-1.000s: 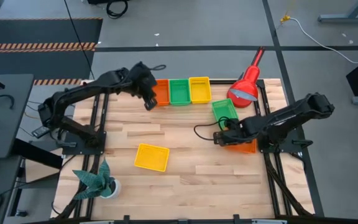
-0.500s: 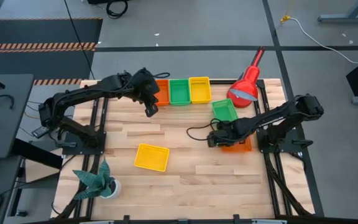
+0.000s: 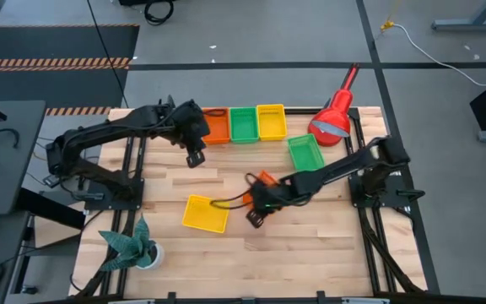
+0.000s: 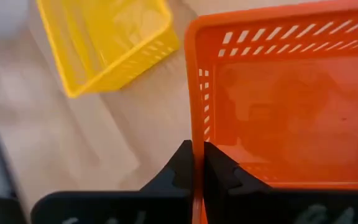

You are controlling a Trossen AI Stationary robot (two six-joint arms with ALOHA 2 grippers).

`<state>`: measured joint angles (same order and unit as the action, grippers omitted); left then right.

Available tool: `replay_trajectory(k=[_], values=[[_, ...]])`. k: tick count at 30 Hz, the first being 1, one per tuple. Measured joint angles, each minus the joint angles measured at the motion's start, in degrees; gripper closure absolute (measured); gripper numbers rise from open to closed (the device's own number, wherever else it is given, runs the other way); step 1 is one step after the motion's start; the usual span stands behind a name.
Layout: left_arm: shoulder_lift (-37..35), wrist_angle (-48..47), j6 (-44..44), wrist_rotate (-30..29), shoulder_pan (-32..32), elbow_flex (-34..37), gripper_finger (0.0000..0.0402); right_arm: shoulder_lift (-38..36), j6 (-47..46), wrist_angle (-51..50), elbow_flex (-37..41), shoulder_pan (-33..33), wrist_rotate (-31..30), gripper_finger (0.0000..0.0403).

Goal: Stack baskets by color
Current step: Stack the orange bin on top of the orange bins

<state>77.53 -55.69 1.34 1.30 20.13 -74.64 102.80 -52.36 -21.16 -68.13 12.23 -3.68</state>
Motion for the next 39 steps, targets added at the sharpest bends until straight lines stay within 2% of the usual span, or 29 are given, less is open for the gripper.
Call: replay_trajectory(k=[3, 9, 13, 20, 24, 28, 34, 39], values=[[-1.63, -0.13, 0.48, -0.16, -1.13, 0.00, 0.0389, 5.54, 10.62, -0.82, -5.10, -1.77, 2.13, 0.0384], [-4.96, -1.69, -1.03, -0.20, -1.93, 0.03, 0.0385, 13.74, 25.97, -3.94, -14.35, -5.35, 6.52, 0.0387], [-5.87, -2.72, -4.01, -0.40, -2.44, 0.06, 0.0393, 16.02, 32.93, -5.87, -18.20, -7.27, 6.38, 0.0376], [-6.12, -4.17, -10.64, -0.69, -4.60, 0.06, 0.0385, 15.73, 41.29, -6.97, -19.20, -9.33, 2.80, 0.0320], [-6.03, -3.92, -12.81, -1.58, -6.60, 0.06, 0.0381, 12.86, 43.98, -10.71, -19.20, -9.81, 2.44, 0.0291], [-5.43, -1.74, -14.30, -2.67, -8.61, 0.06, 0.0386, 8.01, 46.30, -14.78, -18.63, -9.27, -0.09, 0.0282], [-2.01, 5.71, -17.51, -3.20, -11.73, 0.01, 0.0391, -5.62, 43.14, -17.21, -9.68, -7.10, -8.68, 0.0289], [4.88, 11.45, -18.77, -3.15, -14.52, 0.06, 0.0374, -18.86, 36.18, -17.46, -2.09, -4.71, -9.79, 0.0290]])
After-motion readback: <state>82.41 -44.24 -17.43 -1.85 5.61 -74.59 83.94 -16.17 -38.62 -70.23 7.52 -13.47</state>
